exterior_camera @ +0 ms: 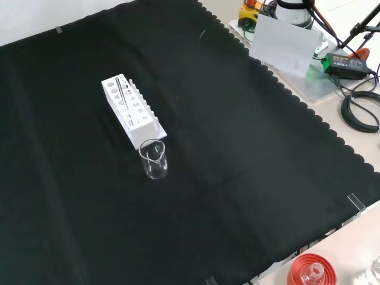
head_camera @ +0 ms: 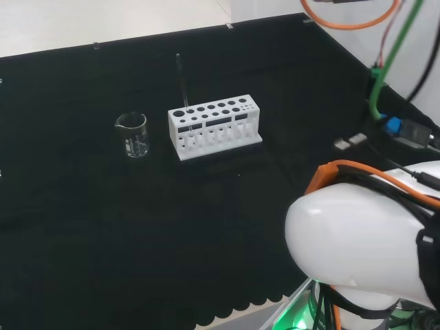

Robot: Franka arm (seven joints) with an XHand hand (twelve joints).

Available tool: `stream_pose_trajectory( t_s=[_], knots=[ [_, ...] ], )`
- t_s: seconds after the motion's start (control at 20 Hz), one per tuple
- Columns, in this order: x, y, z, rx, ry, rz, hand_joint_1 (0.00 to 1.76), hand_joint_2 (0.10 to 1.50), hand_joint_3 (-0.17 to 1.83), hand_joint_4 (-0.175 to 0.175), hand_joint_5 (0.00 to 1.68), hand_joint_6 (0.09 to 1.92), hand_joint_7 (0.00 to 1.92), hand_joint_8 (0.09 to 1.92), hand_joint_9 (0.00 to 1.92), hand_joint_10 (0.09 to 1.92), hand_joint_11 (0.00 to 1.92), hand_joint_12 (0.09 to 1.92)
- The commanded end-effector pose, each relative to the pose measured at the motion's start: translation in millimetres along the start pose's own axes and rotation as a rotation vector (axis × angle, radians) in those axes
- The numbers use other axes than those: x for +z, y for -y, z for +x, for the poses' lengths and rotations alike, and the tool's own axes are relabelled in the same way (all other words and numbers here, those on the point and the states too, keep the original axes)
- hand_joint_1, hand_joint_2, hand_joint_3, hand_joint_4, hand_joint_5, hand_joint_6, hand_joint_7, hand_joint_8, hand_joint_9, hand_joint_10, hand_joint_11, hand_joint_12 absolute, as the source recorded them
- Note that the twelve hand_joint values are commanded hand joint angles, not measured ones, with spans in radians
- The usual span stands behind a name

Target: Take the glass rod from the white test tube rack.

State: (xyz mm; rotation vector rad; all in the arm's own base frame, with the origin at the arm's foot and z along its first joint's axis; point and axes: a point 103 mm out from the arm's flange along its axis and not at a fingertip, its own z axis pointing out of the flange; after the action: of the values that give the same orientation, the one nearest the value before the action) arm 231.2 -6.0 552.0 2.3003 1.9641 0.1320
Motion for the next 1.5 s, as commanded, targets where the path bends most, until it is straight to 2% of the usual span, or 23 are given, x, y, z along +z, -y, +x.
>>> stream_pose_trajectory(
  t_s=[0.05, 0.4, 0.45, 0.5, 0.6, 0.65, 0.8, 1.1, 1.35, 1.5],
  knots=[
    [-15, 30, -7, 0.064, 0.02, -0.007, 0.51, 1.1, -0.1, -0.032, 0.05, 0.09, 0.05, 0.09, 0.17, 0.09, 0.0, 0.95],
    [-12, 25, -6, 0.067, 0.019, 0.001, 0.51, 1.1, -0.1, -0.032, 0.05, 0.09, 0.06, 0.09, 0.18, 0.09, 0.0, 0.97],
    [-12, 24, -6, 0.071, 0.008, -0.016, 0.51, 1.1, -0.1, -0.032, 0.06, 0.09, 0.05, 0.09, 0.19, 0.09, 0.0, 1.02],
    [-12, 26, -7, 0.067, 0.01, -0.011, 0.51, 1.1, -0.1, -0.032, 0.06, 0.09, 0.04, 0.09, 0.18, 0.19, 0.0, 1.11],
    [-13, 26, -6, 0.063, 0.003, -0.016, 0.51, 1.11, -0.12, -0.031, 0.06, 0.09, 0.01, 0.19, 0.09, 0.58, 0.0, 1.3],
    [-14, 24, -7, 0.061, 0.004, -0.009, 0.51, 1.11, -0.13, -0.031, 0.06, 0.09, 0.01, 0.22, 0.06, 0.72, 0.0, 1.36],
    [-16, 15, -2, 0.042, 0.012, -0.009, 0.5, 1.12, -0.14, -0.033, 0.08, 0.09, 0.0, 0.33, 0.06, 0.89, 0.02, 1.46],
    [-18, -23, 20, -0.032, 0.032, 0.006, 0.5, 1.14, -0.17, -0.043, 0.14, 0.09, 0.0, 0.68, 0.16, 0.92, 0.14, 1.47],
    [-13, -51, 30, -0.081, 0.036, -0.009, 0.51, 1.14, -0.17, -0.053, 0.2, 0.09, 0.09, 0.77, 0.22, 0.93, 0.16, 1.47],
    [3, -78, 39, -0.103, 0.032, 0.018, 0.52, 1.14, -0.17, -0.058, 0.23, 0.09, 0.13, 0.79, 0.24, 0.93, 0.16, 1.47]
  ],
)
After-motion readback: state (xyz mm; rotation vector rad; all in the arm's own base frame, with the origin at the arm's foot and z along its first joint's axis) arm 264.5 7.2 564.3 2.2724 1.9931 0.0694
